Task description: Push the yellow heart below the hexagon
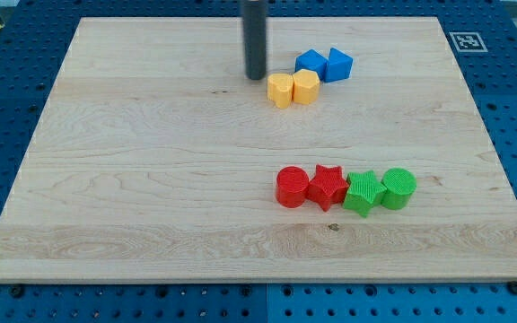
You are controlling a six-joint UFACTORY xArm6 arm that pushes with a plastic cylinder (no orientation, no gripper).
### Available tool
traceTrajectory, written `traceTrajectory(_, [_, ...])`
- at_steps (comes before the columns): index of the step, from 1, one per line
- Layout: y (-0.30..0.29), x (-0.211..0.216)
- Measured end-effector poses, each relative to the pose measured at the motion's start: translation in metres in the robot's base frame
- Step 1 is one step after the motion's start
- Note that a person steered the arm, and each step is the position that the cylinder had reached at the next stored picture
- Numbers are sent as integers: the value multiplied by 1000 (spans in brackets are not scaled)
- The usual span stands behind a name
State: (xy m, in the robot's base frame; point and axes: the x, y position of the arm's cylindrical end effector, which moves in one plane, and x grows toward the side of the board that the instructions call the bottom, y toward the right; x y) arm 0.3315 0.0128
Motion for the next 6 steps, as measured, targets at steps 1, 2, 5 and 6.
traceTrajectory(1, [14,31])
traceTrajectory(2, [12,34])
traceTrajectory(5, [11,69])
traceTrajectory(6, [17,85])
